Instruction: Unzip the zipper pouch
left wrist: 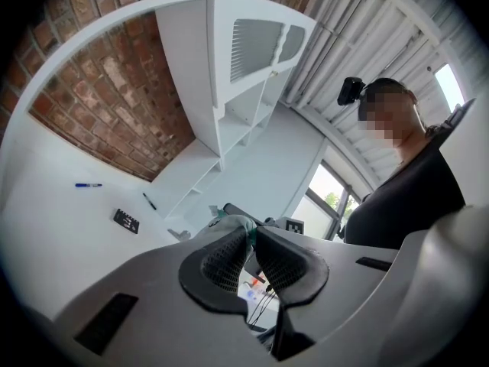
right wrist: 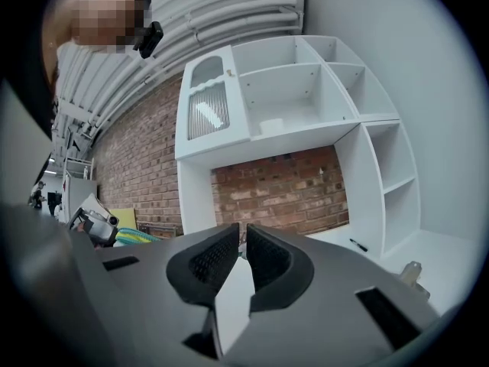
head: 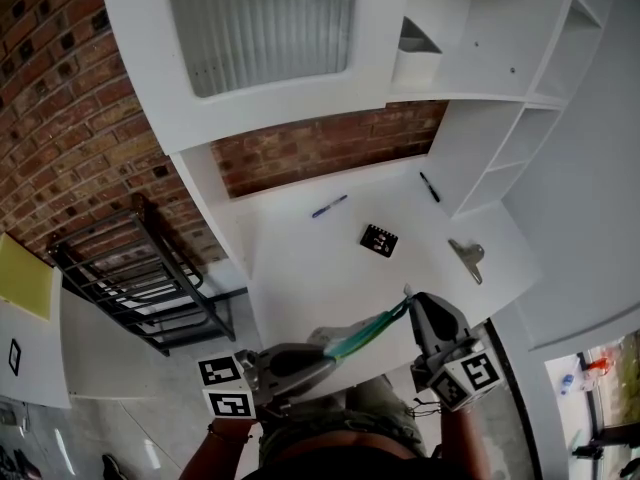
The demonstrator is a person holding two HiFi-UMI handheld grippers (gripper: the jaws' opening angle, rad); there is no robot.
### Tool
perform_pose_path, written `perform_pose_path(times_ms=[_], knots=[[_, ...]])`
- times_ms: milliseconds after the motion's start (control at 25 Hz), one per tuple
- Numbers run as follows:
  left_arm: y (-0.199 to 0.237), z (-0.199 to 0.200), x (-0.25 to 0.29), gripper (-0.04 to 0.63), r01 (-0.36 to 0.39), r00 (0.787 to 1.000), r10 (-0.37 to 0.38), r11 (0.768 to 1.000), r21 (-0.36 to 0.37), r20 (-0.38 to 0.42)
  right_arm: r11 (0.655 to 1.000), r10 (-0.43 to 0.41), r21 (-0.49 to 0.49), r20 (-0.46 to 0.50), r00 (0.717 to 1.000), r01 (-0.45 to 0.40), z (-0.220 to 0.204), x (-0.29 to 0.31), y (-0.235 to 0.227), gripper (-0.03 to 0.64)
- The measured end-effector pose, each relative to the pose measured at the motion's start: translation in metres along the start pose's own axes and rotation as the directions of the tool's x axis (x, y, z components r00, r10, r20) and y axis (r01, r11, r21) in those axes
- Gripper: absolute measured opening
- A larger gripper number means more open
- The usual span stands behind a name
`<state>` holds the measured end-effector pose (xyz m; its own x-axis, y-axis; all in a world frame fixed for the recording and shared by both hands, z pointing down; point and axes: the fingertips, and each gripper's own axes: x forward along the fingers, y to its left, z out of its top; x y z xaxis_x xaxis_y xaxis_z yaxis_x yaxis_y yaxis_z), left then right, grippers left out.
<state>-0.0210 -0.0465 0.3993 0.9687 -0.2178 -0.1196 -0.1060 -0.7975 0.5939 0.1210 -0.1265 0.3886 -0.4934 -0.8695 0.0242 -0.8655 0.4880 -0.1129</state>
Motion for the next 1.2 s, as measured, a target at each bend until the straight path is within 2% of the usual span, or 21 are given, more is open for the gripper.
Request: perform_pose_path(times_ms=[360, 640, 1000, 1200], knots=[[0.002, 0.006, -0.015, 0.04, -0.036, 0.999, 0.035, 0.999, 0.032, 0.021, 0.993, -0.104, 0.052, 0.015, 0.994, 0.103, 0.001, -0.016, -0.025, 0.035], [0.005, 0.013, -0.028, 0.04, -0.06, 0.997, 0.058, 0.997, 0.04, 0.045, 0.986, -0.16, 0.058, 0.001, 0.987, 0.16, -0.003, -0.023, -0.036, 0.003], [0.001, 0.018, -0.031, 0.04, -0.062, 0.997, 0.06, 0.996, 0.056, 0.047, 0.987, -0.155, 0.04, 0.011, 0.988, 0.155, 0.003, -0.023, -0.031, 0.003], [-0.002, 0.017, -0.032, 0.04, -0.064, 0.997, 0.061, 0.996, 0.064, 0.042, 0.985, -0.17, -0.029, -0.018, 0.985, 0.169, -0.001, -0.027, -0.03, 0.003]])
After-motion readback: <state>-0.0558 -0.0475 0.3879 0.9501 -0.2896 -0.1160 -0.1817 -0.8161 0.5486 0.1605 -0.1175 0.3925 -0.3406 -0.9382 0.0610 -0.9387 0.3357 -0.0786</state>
